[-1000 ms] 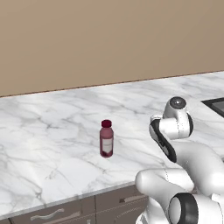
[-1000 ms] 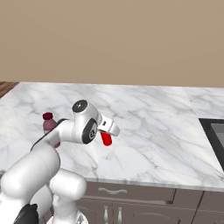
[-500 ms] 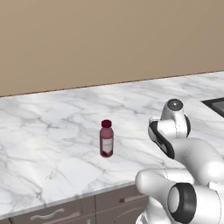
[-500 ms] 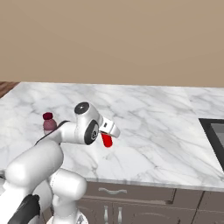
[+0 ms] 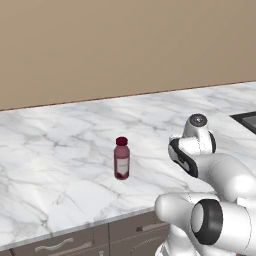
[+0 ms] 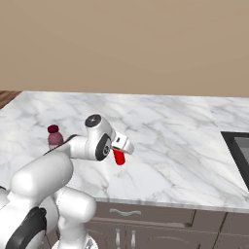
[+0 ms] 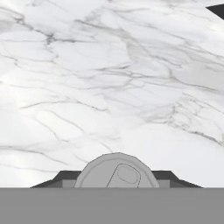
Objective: Move the drinks to the dining counter.
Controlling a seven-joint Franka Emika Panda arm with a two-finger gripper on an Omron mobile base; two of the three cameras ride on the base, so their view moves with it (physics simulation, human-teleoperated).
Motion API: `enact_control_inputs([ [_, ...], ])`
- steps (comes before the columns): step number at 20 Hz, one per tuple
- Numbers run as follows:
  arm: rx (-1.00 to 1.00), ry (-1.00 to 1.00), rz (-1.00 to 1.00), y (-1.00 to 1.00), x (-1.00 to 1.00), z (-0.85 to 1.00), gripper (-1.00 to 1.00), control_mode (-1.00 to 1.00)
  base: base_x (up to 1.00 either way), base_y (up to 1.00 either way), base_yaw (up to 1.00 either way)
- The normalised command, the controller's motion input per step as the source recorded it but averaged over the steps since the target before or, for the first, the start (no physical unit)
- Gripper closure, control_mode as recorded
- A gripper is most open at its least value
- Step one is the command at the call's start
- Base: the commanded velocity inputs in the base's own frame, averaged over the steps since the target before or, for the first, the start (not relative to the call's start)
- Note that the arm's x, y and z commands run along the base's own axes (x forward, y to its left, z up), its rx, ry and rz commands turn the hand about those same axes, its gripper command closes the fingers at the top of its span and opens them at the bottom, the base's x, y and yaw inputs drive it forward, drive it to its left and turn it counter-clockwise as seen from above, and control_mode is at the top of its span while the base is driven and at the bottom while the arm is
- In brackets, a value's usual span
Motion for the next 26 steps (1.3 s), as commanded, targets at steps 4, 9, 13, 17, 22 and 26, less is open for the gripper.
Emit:
enact_control_inputs([
  [4, 0.05, 0.00, 0.00, -0.02, 0.02, -0.12, 1.00, -1.00, 0.00, 0.00, 0.00],
  [9, 0.05, 0.00, 0.00, -0.01, 0.00, -0.18, 1.00, -1.00, 0.00, 0.00, 0.00],
  [13, 0.02, 0.00, 0.00, 0.00, 0.03, -0.24, 1.00, -1.00, 0.00, 0.00, 0.00],
  [17, 0.00, 0.00, 0.00, 0.00, 0.06, -0.27, 1.00, -1.00, 0.00, 0.00, 0.00],
  [22, 0.00, 0.00, 0.00, 0.00, 0.11, -0.29, 1.00, -1.00, 0.00, 0.00, 0.00],
  [26, 0.00, 0.00, 0.00, 0.00, 0.09, -0.26, 1.00, -1.00, 0.00, 0.00, 0.00],
])
